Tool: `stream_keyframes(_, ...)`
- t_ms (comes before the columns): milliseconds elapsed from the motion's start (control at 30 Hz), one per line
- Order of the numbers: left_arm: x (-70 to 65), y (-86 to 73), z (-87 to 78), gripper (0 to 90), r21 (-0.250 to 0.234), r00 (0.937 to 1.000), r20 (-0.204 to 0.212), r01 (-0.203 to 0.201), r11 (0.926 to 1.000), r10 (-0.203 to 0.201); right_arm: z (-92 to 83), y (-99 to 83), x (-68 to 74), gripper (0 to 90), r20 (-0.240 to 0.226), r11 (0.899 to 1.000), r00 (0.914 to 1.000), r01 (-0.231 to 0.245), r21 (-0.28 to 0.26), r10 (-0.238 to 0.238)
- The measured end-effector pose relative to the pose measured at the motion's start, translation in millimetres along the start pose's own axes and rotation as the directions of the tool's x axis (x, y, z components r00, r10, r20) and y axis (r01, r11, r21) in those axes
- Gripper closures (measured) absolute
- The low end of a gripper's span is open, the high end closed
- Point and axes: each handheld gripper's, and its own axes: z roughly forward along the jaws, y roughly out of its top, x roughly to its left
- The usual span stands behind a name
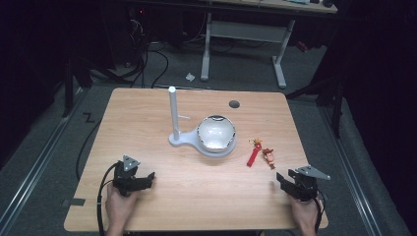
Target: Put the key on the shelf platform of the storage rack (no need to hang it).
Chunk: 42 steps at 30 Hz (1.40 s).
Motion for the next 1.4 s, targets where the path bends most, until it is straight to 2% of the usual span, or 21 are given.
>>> stream_keyframes(367,0.0,0.0,0.0,15.1,0.000,1.0000,0.000,0.000,1.0000,0.000,-1.8,7.1,18.4,46.3,-0.030,0.999,0.9986,0.044,-0.011,-0.045)
stream_keyframes(600,0.1,0.0,-0.1,15.1,0.001,1.0000,0.000,-0.001,1.0000,0.001,8.0,19.3,27.2,46.0,-0.043,0.997,0.9964,0.073,-0.006,-0.073)
stream_keyframes(733,0.1,0.0,-0.1,15.1,0.001,1.0000,0.000,-0.001,1.0000,0.001,13.0,28.2,32.4,46.0,-0.033,0.996,0.9952,0.092,-0.003,-0.092)
stream_keyframes(1400,0.1,0.1,-0.1,15.1,0.001,1.0000,0.000,-0.001,1.0000,0.001,47.1,52.1,20.4,47.3,0.020,0.996,0.9967,0.077,0.042,-0.078)
